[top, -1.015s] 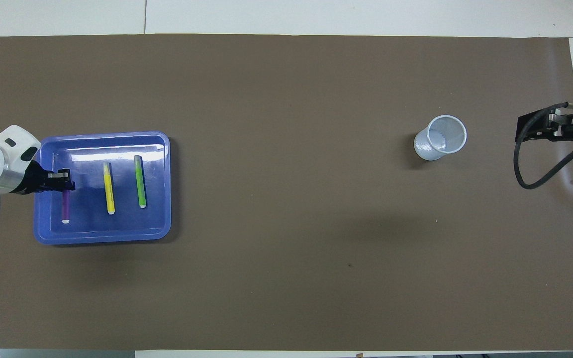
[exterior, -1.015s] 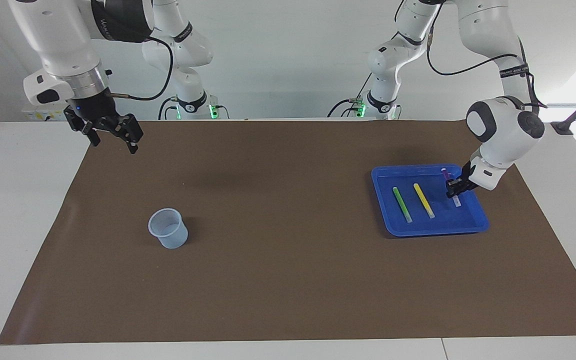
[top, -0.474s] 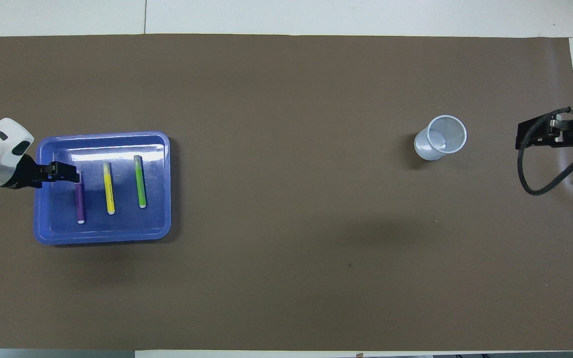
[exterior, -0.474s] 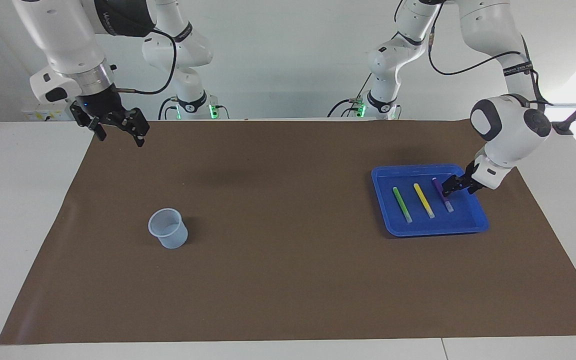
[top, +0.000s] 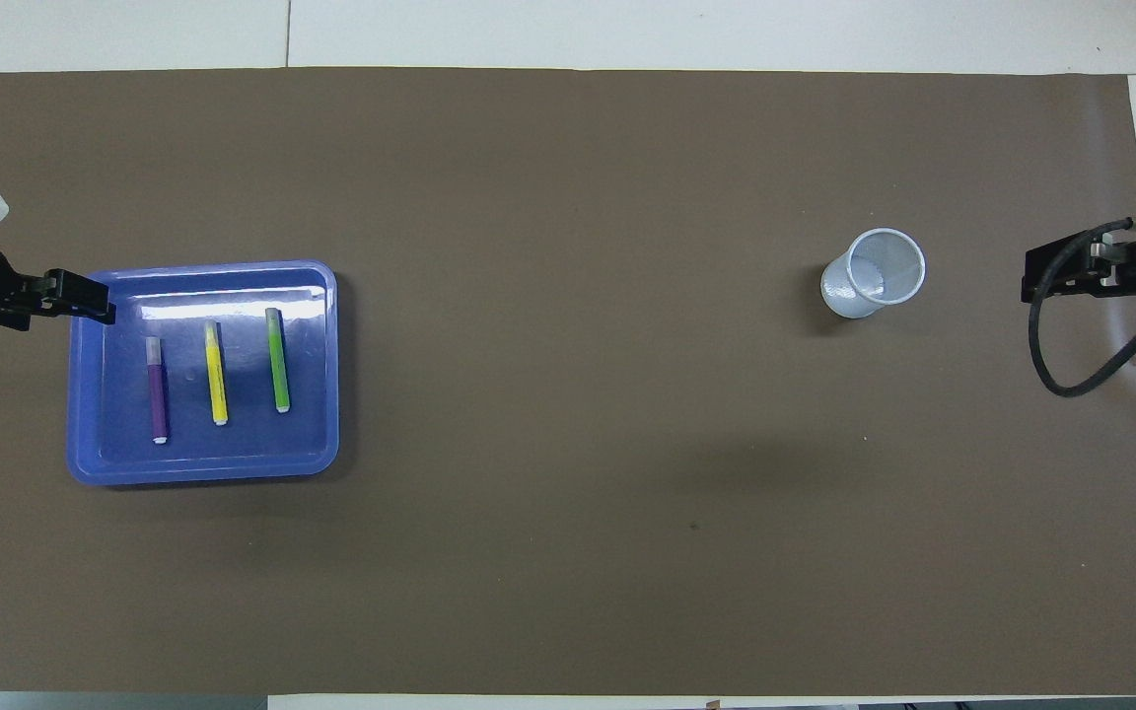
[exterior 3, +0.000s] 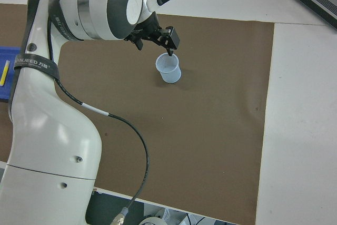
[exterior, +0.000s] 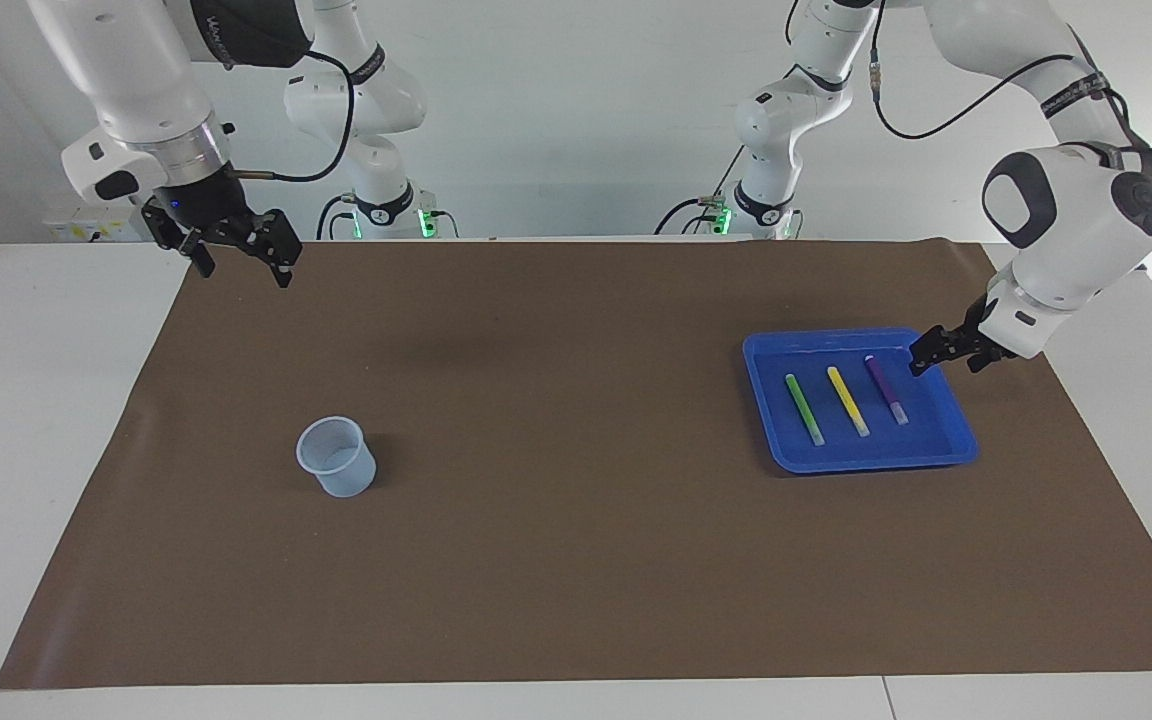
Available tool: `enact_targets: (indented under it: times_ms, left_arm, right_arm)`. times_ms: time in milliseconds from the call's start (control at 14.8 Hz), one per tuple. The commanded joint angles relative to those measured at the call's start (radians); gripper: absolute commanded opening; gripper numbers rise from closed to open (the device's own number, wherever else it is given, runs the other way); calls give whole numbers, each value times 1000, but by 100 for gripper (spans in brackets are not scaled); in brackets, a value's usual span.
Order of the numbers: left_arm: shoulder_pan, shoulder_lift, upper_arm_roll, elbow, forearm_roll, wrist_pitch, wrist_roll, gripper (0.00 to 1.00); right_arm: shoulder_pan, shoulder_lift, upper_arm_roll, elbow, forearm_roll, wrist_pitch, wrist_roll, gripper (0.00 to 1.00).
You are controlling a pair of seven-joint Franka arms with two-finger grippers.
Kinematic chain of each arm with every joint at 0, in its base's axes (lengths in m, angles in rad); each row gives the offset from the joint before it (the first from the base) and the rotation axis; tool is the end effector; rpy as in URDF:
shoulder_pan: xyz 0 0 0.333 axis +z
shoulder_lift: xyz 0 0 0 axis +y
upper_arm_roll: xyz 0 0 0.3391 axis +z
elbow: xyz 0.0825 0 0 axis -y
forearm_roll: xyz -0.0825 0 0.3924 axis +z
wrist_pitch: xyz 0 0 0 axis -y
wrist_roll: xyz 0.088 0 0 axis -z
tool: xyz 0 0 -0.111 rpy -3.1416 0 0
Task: Right arm passes pens to left for tray arrangement
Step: 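Open the left gripper and withdraw it from the tray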
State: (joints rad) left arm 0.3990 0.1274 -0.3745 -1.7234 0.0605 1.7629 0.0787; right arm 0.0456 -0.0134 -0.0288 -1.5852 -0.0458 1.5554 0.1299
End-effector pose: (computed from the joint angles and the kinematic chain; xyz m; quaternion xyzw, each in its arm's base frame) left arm 0.6006 0.0305 0.5164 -0.9986 0.0336 0.0397 0.0041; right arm 0.5566 0.0041 0.6430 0.9981 -0.0567 -0.0065 0.0232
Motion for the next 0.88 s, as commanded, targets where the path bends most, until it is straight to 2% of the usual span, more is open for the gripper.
enact_targets:
  times_ms: [0, 68, 271, 474, 812]
  left_arm:
    - [-61, -44, 9, 91, 33, -147, -45, 100]
    - [-104, -75, 29, 108, 33, -196, -71, 100]
    - [-326, -175, 228, 128, 35, -304, -100, 100]
    - [-359, -209, 247, 122, 28, -341, -102, 100]
    - [-378, -195, 269, 97, 28, -221, -108, 100]
  right_arm:
    - [-10, 12, 6, 24, 21, -20, -39, 100]
    - [-9, 12, 6, 24, 21, -20, -39, 100]
    - [-9, 10, 6, 24, 21, -26, -39, 100]
    - [-9, 10, 6, 25, 20, -23, -38, 100]
    - [0, 9, 7, 25, 23, -14, -29, 100]
